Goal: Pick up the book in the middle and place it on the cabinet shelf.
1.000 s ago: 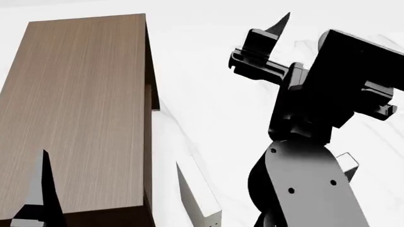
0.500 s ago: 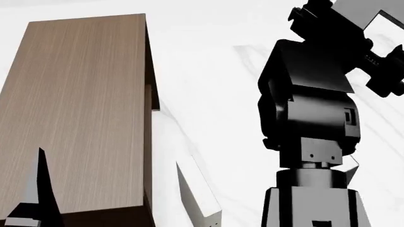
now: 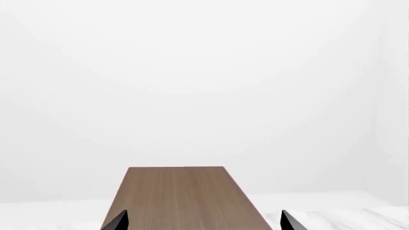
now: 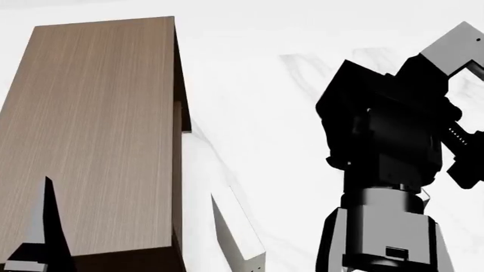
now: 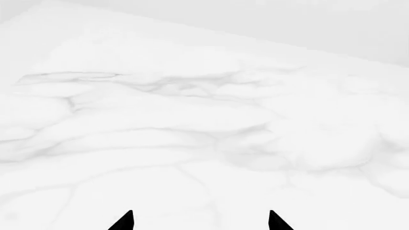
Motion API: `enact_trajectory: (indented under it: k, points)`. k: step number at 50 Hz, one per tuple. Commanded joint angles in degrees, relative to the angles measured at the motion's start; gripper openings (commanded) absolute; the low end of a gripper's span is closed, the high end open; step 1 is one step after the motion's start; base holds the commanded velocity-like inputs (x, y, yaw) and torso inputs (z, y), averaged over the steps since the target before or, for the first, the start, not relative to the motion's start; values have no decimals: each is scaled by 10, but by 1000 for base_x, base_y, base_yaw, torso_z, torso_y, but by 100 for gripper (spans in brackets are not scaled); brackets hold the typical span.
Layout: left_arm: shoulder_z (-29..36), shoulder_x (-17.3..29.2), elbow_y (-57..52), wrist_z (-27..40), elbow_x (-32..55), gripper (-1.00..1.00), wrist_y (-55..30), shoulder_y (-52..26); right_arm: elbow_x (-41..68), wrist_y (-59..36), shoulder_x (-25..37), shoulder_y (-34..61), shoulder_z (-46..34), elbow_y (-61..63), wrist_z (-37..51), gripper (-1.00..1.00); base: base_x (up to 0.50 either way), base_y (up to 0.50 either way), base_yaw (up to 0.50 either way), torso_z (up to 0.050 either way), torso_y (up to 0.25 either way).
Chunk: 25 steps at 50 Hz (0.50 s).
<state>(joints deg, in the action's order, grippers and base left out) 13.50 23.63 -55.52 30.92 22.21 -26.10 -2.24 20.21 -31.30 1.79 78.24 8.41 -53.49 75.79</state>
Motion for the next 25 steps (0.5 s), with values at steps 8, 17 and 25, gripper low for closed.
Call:
enact_trajectory:
  k: [8, 17, 25]
  points:
    - [12, 10, 0, 11, 2, 100, 7, -3, 72, 16, -7, -23, 60, -25, 38, 100, 0, 0, 0, 0, 0]
    - [12, 16, 0, 17, 9, 100, 8, -6, 97, 41, -6, -14, 77, -74, 28, 100, 0, 0, 0, 0, 0]
    - [15, 21, -1, 23, 11, 100, 9, -7, 112, 54, -6, -29, 77, -71, 20, 100, 0, 0, 0, 0, 0]
